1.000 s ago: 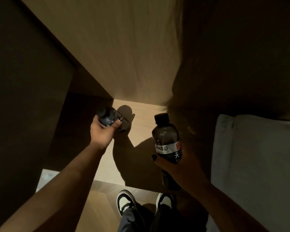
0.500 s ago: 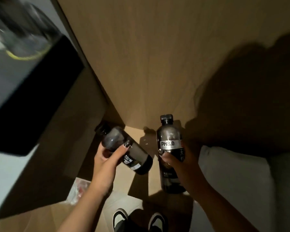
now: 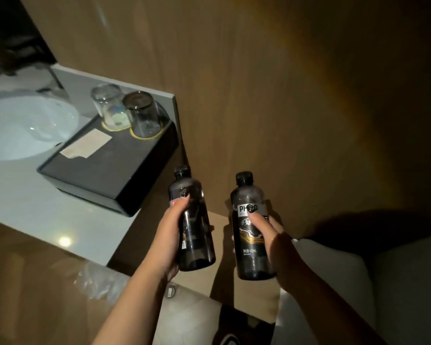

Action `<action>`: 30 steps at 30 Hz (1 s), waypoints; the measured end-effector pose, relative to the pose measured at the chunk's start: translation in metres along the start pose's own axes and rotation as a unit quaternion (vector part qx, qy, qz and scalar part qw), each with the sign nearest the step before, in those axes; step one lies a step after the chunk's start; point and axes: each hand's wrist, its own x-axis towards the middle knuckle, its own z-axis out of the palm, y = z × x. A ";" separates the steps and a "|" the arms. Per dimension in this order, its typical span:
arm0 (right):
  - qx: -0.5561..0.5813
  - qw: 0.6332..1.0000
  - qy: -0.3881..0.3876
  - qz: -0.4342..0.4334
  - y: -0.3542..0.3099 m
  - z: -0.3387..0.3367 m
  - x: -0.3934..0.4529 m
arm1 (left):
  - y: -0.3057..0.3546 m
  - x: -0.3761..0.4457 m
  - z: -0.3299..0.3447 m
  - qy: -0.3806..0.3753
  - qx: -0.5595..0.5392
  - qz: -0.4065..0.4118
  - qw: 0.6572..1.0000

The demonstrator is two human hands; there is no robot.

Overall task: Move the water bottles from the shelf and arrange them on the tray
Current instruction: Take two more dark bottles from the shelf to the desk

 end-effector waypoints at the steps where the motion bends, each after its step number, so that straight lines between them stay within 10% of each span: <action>1: 0.003 1.000 0.001 0.000 -0.002 0.007 -0.001 | 0.006 -0.003 -0.004 -0.001 0.005 0.008 1.000; 30: -0.068 0.991 -0.062 -0.096 0.015 0.455 -0.015 | 0.191 -0.047 -0.414 0.090 0.029 0.025 0.995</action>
